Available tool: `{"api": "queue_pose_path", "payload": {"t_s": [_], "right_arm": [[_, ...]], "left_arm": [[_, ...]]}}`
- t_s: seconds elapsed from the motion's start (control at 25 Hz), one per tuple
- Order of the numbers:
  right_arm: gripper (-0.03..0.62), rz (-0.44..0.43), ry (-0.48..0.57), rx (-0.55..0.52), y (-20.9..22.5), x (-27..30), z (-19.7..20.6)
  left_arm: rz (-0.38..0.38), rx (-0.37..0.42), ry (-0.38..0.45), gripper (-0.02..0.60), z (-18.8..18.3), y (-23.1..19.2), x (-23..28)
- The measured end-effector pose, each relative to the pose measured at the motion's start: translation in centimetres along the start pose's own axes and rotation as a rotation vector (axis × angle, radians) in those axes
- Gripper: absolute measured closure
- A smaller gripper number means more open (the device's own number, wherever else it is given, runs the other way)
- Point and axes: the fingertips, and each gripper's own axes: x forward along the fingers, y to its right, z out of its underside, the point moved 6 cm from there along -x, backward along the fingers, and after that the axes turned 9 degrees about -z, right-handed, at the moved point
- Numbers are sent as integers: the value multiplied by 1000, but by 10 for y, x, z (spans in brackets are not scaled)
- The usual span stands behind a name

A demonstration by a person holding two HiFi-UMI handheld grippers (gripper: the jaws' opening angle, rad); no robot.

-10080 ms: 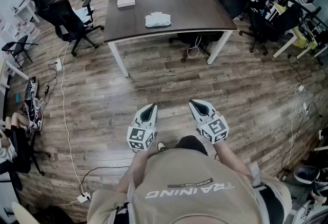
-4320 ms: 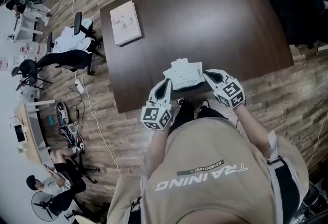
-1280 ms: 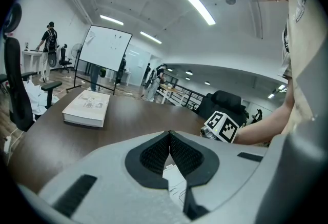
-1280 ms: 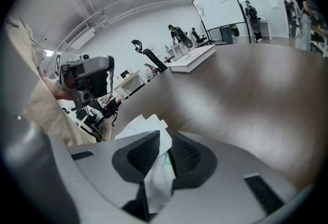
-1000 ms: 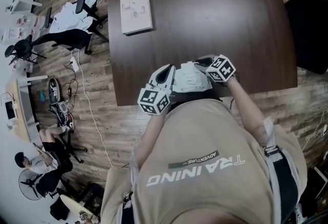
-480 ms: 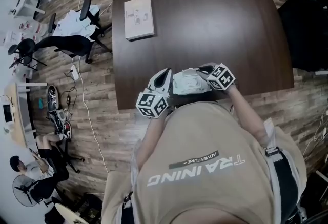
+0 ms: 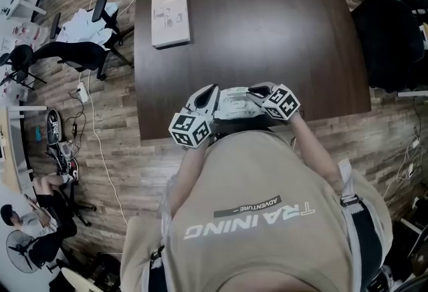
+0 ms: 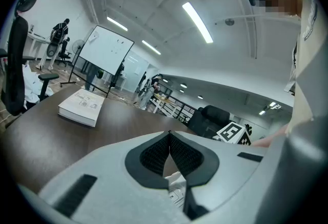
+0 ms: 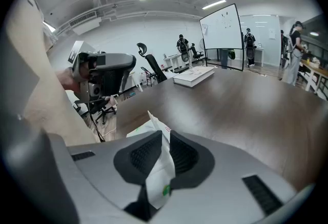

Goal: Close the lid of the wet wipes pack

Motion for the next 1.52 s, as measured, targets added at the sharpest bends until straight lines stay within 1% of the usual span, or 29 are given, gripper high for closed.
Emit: {"api": "queue_pose_path", "payload": {"t_s": [0.16,0.44,0.64,0.76,0.88,1.04,1.16,1.4,1.52], "right_arm": [[543,1,-4,5,-8,-1,-1],[543,-4,-101,-65,-20,2,6],[543,5,-124,-62,-20,4,12],[543,-1,-160,-83,-24,7,15],[543,-10,-211,-85,-31,10,27],[540,-36,-251,-50,-33,19,43],[540,-29,-265,-4,-29,23,52],[540,-18,-214,112,-23,24,57],[541,8,-216,124,-22,28,60]], "left_arm": [[25,5,-16,572,3,1,-1],[47,-13,-29,572,13,-3,-1],[67,-45,-60,572,31,-9,6],[80,-40,-67,572,34,-8,8],[90,-29,-68,572,32,-4,6],[95,-14,-70,572,27,-2,0],[91,-10,-76,572,27,-1,-5],[78,-11,-94,572,32,-2,-11],[84,-9,-100,572,35,-1,-8]]}}
